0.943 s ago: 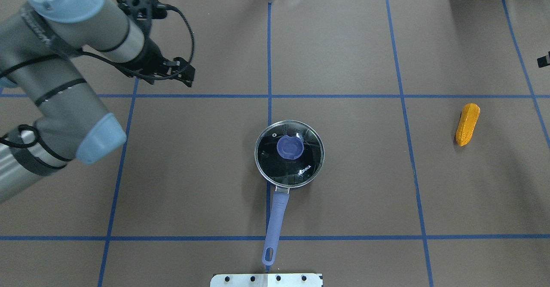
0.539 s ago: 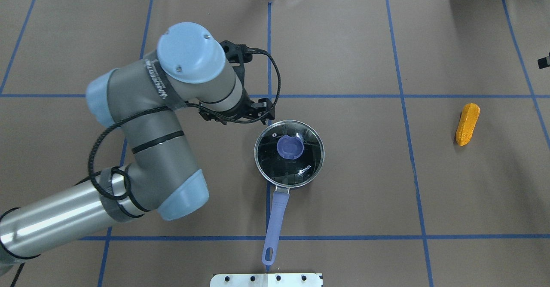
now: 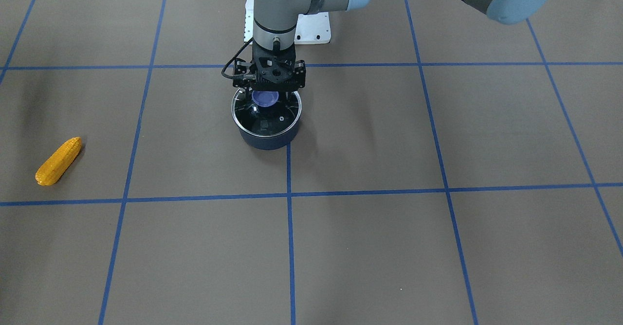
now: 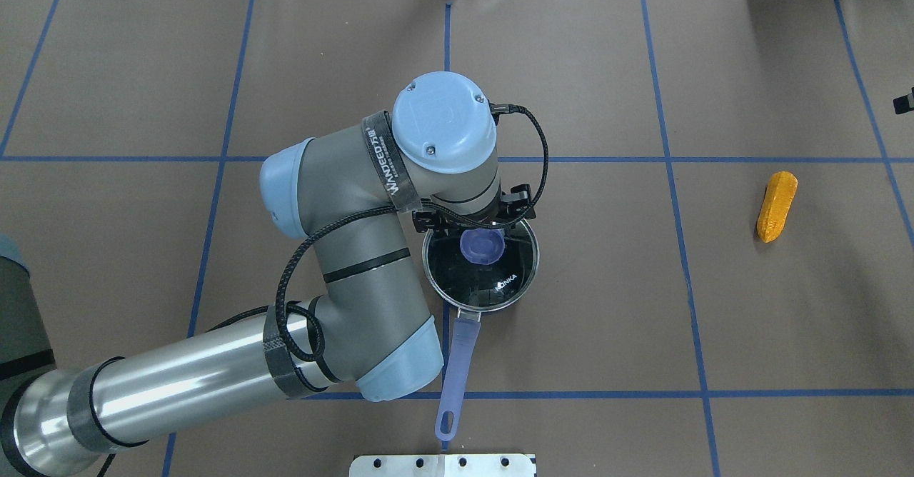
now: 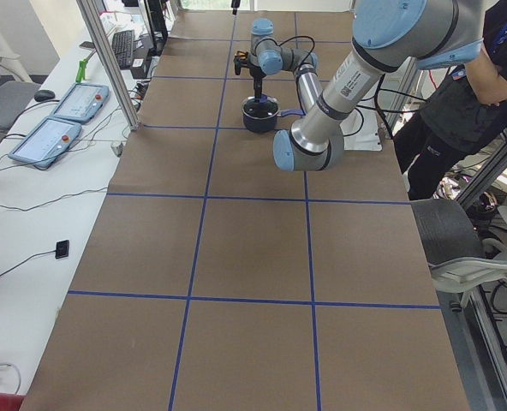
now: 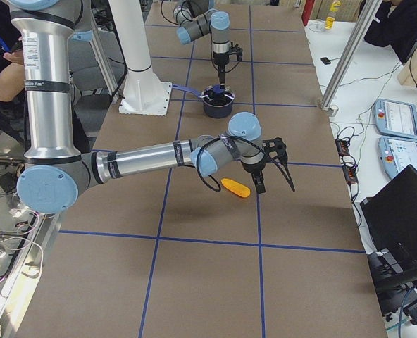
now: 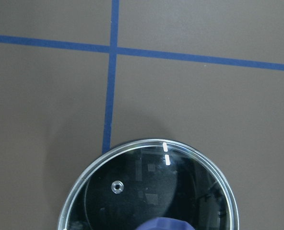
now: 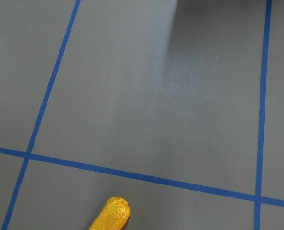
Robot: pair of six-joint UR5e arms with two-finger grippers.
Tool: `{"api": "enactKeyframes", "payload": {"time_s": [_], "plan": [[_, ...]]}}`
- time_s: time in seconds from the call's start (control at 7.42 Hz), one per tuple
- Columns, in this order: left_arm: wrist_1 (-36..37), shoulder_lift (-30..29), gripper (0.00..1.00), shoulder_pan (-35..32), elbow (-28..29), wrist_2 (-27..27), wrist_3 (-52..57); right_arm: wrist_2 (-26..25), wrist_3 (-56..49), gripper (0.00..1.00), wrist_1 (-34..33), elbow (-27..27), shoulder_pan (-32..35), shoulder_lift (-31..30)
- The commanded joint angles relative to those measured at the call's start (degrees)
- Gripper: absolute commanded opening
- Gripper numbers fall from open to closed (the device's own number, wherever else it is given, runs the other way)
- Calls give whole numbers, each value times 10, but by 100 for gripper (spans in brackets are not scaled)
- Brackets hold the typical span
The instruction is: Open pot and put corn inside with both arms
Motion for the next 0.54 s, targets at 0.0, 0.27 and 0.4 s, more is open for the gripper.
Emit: {"api": "enactKeyframes", "payload": {"time_s": [0.0,0.27,0.4], "plan": [[15,-11,98,20,21,40,-7,1,0,100,-1,0,0,0],[15,-9,96,23,21,42,-7,1,0,100,-1,0,-1,0],[15,-8,83,25,20,42,-6,1,0,100,-1,0,-1,1]]}}
